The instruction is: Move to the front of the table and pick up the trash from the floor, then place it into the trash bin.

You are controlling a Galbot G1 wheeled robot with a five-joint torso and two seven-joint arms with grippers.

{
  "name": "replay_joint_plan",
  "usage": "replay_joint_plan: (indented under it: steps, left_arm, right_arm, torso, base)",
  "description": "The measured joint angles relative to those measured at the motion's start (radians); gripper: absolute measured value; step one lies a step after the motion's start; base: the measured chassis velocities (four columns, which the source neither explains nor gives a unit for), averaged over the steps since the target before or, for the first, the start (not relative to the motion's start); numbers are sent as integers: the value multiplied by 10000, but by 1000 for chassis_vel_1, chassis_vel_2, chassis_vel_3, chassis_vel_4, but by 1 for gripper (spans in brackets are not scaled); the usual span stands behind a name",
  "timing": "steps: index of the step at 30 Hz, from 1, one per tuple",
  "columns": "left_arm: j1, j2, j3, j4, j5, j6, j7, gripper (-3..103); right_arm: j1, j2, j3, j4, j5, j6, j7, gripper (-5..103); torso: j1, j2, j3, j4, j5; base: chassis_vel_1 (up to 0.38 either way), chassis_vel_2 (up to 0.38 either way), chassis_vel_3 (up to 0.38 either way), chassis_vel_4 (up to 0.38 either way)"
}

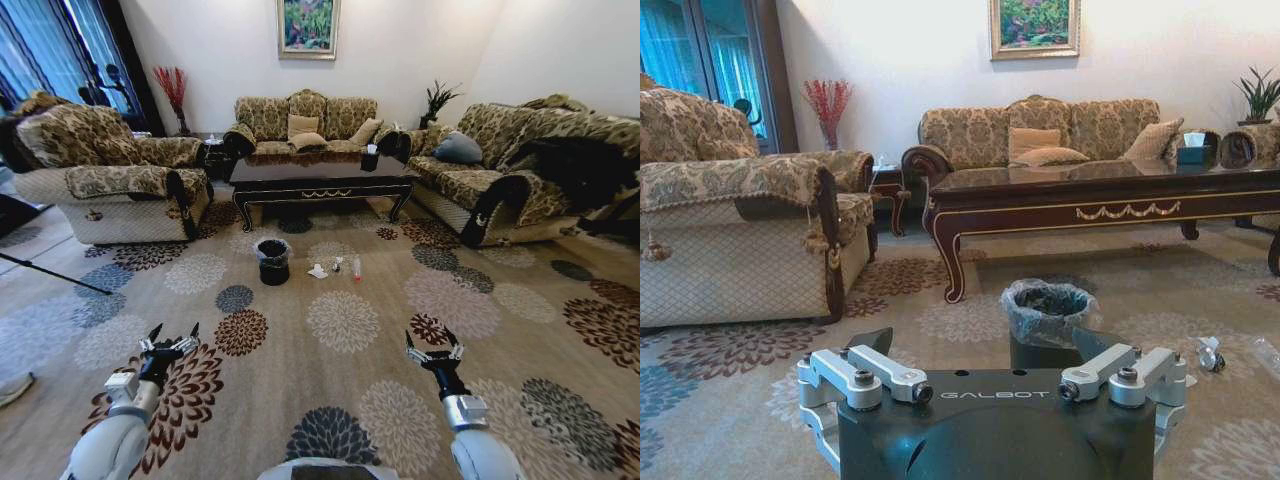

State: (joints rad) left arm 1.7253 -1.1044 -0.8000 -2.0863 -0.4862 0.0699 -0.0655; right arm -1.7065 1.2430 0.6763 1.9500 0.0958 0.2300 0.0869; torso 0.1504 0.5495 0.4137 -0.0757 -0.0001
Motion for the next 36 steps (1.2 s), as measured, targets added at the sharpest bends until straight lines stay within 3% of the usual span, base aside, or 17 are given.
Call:
replay_joint_plan:
  steps: [25, 36]
  left_arm:
    - [-197, -60, 223, 48, 166, 67, -56, 100]
    - [-85, -65, 152, 69, 302, -191, 5, 100]
  right_arm:
    - [85, 289, -280, -407, -402, 353, -28, 100]
    - [35, 249, -191, -380, -372, 440, -85, 100]
  torso:
    - [-400, -1040, -641, -1, 0]
    - [-577, -1496, -920, -1, 0]
  base:
    - [0, 0, 0, 0]
    - [0, 0, 0, 0]
